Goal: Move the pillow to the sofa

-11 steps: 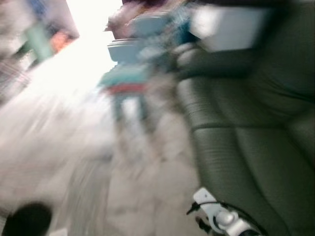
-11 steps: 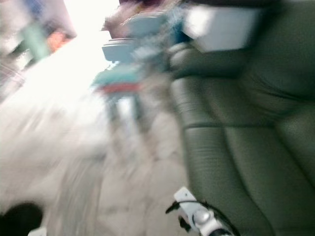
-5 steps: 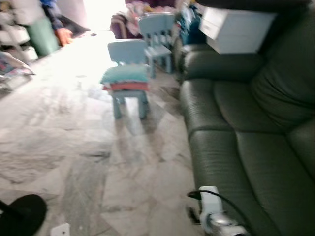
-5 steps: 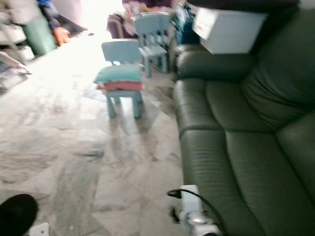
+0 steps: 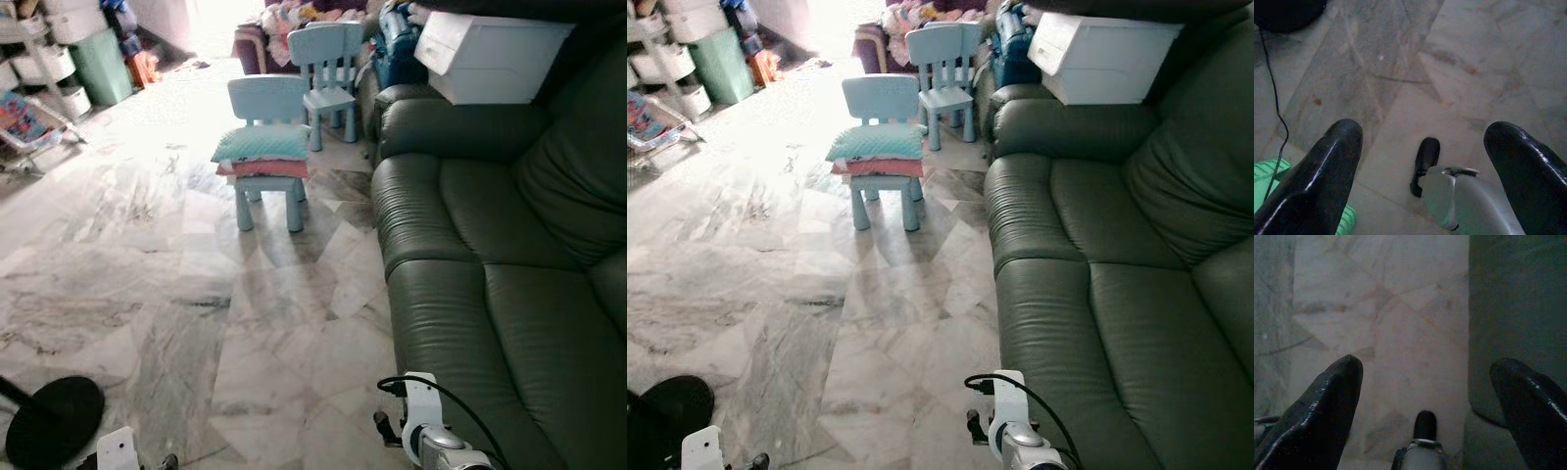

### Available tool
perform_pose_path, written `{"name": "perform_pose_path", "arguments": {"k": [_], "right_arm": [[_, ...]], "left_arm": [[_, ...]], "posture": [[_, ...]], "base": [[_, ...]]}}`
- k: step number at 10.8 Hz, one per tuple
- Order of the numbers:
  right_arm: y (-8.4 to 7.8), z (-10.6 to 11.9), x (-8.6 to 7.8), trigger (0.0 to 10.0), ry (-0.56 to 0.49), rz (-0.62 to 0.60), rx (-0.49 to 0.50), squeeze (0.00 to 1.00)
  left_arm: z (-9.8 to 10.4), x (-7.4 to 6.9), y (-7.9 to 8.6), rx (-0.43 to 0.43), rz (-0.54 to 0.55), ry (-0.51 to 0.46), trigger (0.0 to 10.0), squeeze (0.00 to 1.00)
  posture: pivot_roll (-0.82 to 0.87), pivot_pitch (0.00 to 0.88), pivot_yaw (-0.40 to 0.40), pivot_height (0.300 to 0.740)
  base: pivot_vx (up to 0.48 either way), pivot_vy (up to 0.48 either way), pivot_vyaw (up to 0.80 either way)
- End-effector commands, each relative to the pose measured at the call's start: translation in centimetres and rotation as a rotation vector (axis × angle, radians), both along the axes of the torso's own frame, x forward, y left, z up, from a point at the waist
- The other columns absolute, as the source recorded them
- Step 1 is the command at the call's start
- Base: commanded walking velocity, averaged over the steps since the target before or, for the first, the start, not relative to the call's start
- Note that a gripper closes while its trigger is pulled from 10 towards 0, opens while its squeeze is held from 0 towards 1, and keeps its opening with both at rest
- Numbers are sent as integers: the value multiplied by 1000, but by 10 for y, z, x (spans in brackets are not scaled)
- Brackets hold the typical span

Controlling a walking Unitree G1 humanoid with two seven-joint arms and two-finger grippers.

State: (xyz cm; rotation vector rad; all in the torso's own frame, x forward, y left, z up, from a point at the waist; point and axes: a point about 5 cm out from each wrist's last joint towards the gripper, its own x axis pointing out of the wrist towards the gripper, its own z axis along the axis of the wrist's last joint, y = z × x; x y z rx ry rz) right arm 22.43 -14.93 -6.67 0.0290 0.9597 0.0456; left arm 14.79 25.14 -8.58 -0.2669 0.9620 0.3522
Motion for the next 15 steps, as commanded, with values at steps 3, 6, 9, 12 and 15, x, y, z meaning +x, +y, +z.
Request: {"name": "perform_pose_path", "arguments": {"k": [3,6,9,12,15], "right_arm": [[3,3,5,10000,-19,85,-28,0],[2,4,6,10000,-18,119,-44,0],[2,2,3,10000,-30,-8,6,0],[0,17,21,10000,-201,42,28,0],[-8,113,99,10000,-683,229,117,0]], "left_arm": [[-2,-4,0,22,-16,29,10000,0],[-5,-11,0,30,6,64,10000,0],[10,22,0,16,-136,-40,10000,0],[70,91,12,176,-289,-474,10000,0],[126,78,-40,355,-306,-662,10000,0]], "posture": [[-95,0,44,740],[-88,0,40,740],[-108,0,53,740],[-113,0,46,740],[-140,0,38,740]], "base": [[0,0,0],[80,0,0],[0,0,0],[0,0,0],[0,0,0]]}}
